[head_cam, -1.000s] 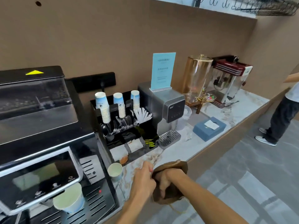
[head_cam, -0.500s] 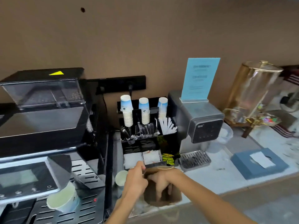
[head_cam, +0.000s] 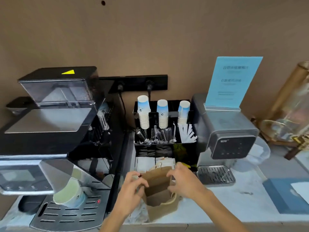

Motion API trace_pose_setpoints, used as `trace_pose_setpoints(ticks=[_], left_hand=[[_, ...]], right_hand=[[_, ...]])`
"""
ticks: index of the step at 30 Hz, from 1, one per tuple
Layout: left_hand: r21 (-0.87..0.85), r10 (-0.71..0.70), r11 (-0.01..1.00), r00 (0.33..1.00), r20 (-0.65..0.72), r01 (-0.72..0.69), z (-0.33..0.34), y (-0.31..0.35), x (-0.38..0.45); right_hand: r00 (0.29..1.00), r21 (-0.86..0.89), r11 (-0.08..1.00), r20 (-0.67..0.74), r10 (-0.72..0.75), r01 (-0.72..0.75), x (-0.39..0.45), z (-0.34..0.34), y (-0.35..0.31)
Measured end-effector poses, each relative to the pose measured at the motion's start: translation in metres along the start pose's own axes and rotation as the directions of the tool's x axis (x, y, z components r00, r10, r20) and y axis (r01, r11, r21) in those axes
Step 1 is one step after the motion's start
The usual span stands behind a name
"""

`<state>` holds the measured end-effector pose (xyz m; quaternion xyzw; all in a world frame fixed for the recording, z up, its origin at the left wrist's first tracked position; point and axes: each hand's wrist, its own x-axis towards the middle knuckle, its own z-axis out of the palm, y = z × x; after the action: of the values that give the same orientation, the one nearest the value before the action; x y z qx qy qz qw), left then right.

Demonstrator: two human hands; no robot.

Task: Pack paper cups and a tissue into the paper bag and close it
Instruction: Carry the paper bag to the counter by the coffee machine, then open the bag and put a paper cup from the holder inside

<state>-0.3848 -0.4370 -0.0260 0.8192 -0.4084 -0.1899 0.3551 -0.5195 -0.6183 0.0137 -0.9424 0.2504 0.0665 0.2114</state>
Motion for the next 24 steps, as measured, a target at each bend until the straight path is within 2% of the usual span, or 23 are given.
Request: trace_pose_setpoints(ticks=[3,6,11,17,21,24], left_hand=[[-0.002,-0.046,0.999,0.994,0.102,0.046,0.000,-0.003,0.007],[-0.036,-0.081,0.995,0.981,0.177,0.089,-0.003,-0.003,0.016],[-0.089,-0.050,0.993,0.962,0.269,0.076,-0.017,-0.008,0.039],[-0.191,0.023,0.981,0.955,0.296,0.035,-0.017,-0.027,0.054],[-0.212,0.054,0.977,0.937,0.344,0.021,-0.017,-0.035,0.059],[-0.225,0.065,0.974,0.930,0.361,0.019,-0.020,-0.038,0.064]], right_hand=[[0.981,0.057,0.989,0.143,0.130,-0.139,0.002,0.010,0.001],[0.965,0.215,0.957,0.214,0.150,-0.196,0.006,0.016,0.000],[0.969,0.426,0.872,0.161,0.189,-0.241,0.022,0.019,-0.012],[0.962,0.473,0.838,0.123,0.242,-0.271,0.029,0.022,-0.017],[0.964,0.545,0.804,0.033,0.264,-0.239,0.019,0.030,-0.015],[0.961,0.488,0.843,-0.032,0.276,-0.226,0.017,0.027,-0.012]])
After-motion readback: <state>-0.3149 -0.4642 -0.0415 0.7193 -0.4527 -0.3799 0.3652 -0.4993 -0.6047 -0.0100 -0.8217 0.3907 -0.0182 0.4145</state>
